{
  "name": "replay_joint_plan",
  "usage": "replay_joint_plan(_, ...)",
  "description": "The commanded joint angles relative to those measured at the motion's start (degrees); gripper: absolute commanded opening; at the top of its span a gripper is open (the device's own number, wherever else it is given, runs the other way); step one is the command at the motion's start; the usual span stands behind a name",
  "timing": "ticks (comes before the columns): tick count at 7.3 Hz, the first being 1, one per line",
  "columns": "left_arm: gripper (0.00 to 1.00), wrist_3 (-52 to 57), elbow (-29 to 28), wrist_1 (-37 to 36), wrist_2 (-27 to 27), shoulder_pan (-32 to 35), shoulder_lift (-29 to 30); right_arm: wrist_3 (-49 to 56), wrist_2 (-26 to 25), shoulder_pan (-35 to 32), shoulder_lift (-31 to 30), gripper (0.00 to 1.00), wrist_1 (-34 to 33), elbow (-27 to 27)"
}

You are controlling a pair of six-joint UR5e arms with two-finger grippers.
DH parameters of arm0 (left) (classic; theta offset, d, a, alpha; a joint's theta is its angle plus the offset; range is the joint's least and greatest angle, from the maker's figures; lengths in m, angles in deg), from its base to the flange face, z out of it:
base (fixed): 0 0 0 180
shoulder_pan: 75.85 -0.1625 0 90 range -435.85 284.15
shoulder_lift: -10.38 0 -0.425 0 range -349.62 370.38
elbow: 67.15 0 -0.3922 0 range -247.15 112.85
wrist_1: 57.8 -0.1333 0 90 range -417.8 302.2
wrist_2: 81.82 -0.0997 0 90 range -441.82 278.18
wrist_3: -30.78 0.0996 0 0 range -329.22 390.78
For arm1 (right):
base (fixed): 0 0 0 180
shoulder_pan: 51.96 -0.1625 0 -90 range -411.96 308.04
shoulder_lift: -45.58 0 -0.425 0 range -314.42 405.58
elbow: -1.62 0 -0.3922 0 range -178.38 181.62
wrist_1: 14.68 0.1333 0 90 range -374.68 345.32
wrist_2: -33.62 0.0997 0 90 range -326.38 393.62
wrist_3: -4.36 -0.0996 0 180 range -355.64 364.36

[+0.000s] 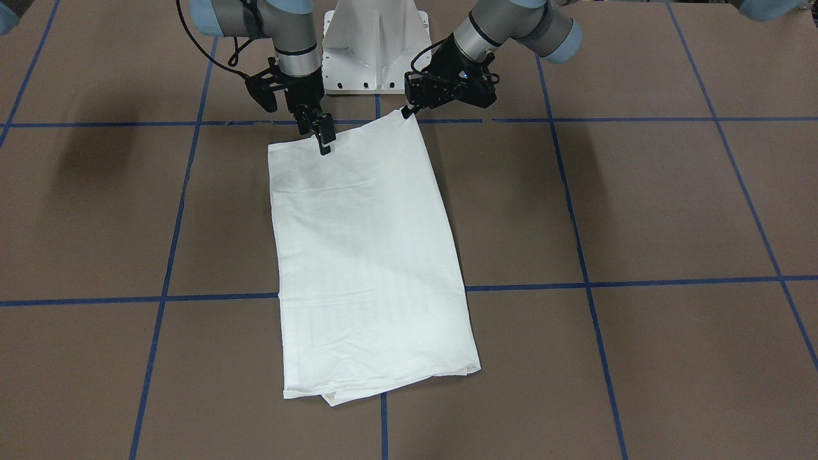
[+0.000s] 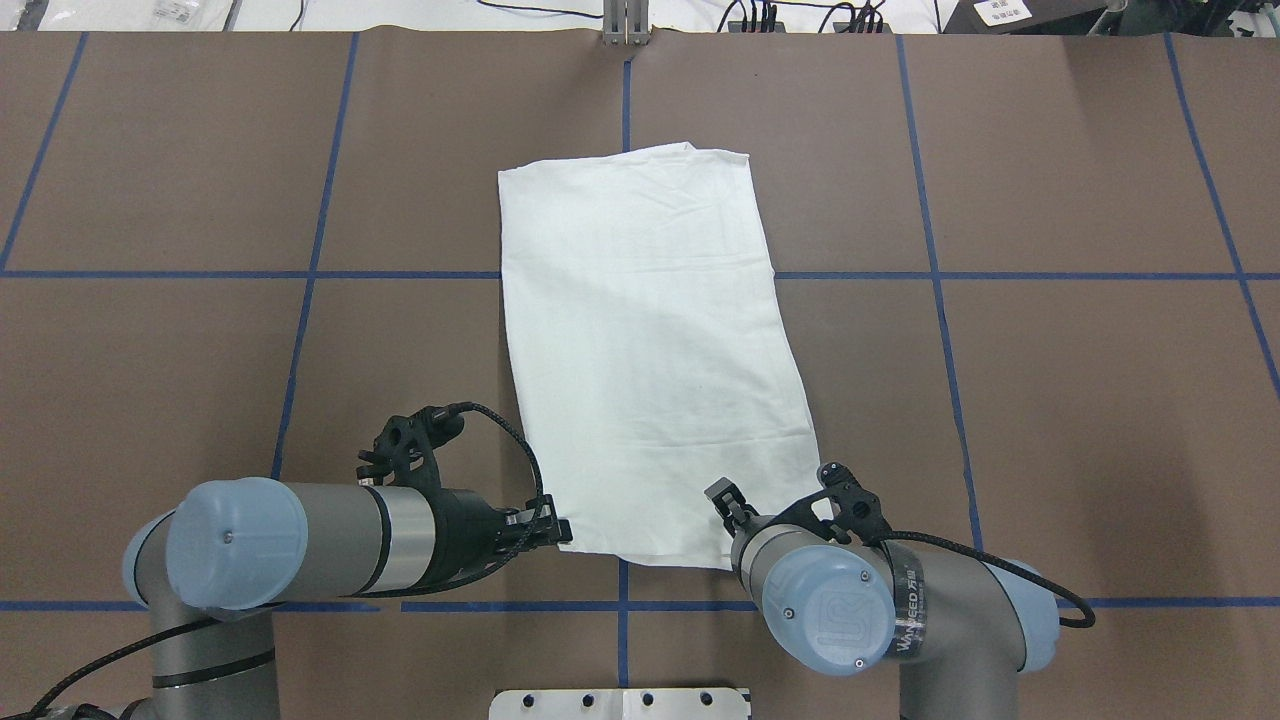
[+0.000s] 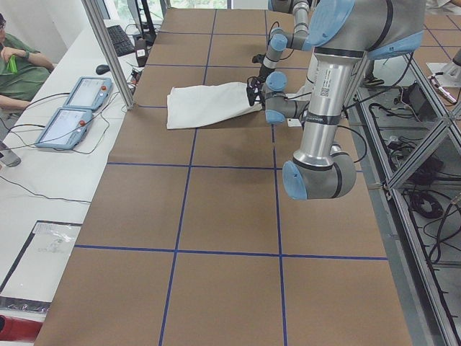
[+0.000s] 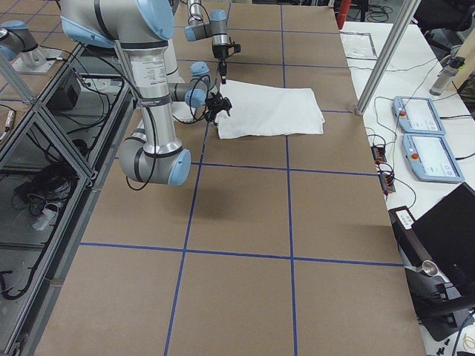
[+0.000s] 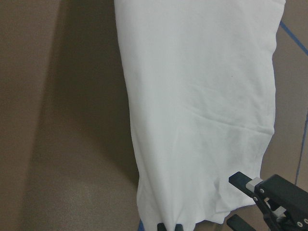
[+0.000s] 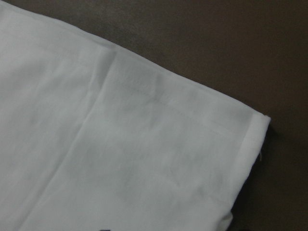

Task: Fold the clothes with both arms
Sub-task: 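Grasp the near shirt corners with the left and right grippers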

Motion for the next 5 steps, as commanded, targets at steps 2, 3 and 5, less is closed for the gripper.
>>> replay_joint_plan(2, 0.0, 0.0, 0.04, 0.0, 0.0, 0.0, 0.0, 0.14, 0.07, 0.04, 0.09, 0.93, -0.55, -0.3)
replay_joint_plan(3, 0.0, 0.0, 0.04, 0.0, 0.0, 0.0, 0.0, -0.04, 0.07, 0.04, 0.7, 0.84, -0.55, -0.39)
replay_joint_plan(5, 0.0, 0.0, 0.04, 0.0, 0.0, 0.0, 0.0, -0.04, -0.02, 0.04, 1.67, 0.81, -0.55, -1.62)
